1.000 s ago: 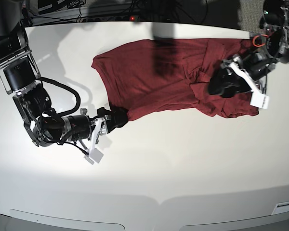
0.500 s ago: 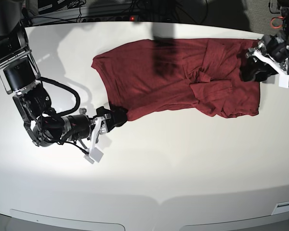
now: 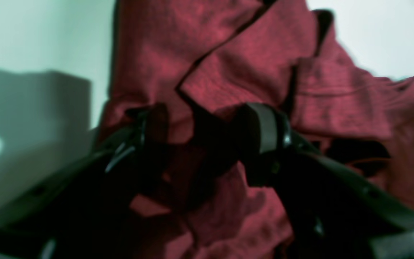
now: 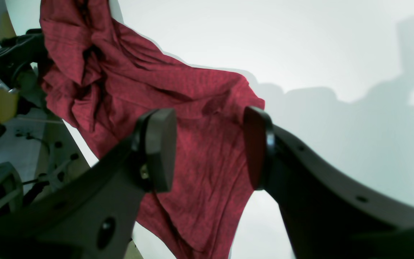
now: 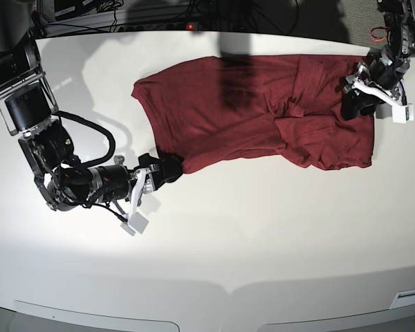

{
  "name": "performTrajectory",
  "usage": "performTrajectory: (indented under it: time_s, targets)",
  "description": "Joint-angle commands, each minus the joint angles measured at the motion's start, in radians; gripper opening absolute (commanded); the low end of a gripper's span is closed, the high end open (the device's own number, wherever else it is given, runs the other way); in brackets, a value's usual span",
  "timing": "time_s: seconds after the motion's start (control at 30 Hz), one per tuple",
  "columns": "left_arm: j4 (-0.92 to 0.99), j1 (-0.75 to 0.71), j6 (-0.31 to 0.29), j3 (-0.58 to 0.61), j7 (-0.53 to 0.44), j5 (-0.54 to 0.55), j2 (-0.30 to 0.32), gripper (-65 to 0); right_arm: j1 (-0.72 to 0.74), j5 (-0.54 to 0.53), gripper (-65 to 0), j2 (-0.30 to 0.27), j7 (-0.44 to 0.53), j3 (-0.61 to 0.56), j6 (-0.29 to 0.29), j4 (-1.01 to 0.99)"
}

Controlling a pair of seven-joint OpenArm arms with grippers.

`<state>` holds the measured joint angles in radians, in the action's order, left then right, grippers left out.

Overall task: Fold the T-shirt properly
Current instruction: 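Lower the left gripper onto the shirt's folded end and grasp it, then pull the shirt end back with the left gripper to flatten the strip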

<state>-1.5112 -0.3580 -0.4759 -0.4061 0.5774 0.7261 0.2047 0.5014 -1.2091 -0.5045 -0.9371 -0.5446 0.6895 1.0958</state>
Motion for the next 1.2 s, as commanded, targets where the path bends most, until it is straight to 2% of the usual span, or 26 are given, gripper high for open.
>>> performTrajectory:
  time_s: [0.0,0.07,0.23,0.47,0.67,0.77,1.0,1.17]
  targets:
    - [-0.010,0.002,-0.023,-0.005,-0.003,0.040,0.011,-32.4,0.033,-0.025,-36.2,-0.010,0.013,0.008,0.009,0.014]
    - [-0.010,0.013,-0.034,-0.004,0.018,0.084,0.009,-32.4,0.033,-0.025,-36.2,-0.011,0.014,0.008,0.009,0.014]
    - [-0.010,0.035,-0.033,0.037,0.050,0.092,0.006,-32.4,0.033,-0.025,-36.2,-0.010,0.016,0.008,0.009,0.014]
    - [-0.010,0.093,-0.033,0.187,0.051,0.130,0.006,-32.4,0.033,-0.025,-36.2,-0.011,0.016,0.008,0.009,0.014]
    - [-0.014,0.153,-0.035,0.299,0.082,0.225,0.006,-32.4,0.033,-0.025,-36.2,-0.010,0.016,0.008,0.009,0.014]
    - [-0.033,0.180,-0.073,0.352,0.090,0.246,0.006,-32.4,0.033,-0.024,-36.2,-0.010,0.016,0.008,0.009,0.014]
    - [-0.075,0.242,-0.077,0.454,0.086,0.206,-0.053,-32.4,0.033,-0.024,-36.2,-0.008,0.016,0.008,0.009,0.014]
    - [-0.090,0.247,-0.077,0.445,0.111,0.206,-0.044,-32.4,0.033,-0.021,-36.2,-0.010,0.016,0.008,0.009,0.012]
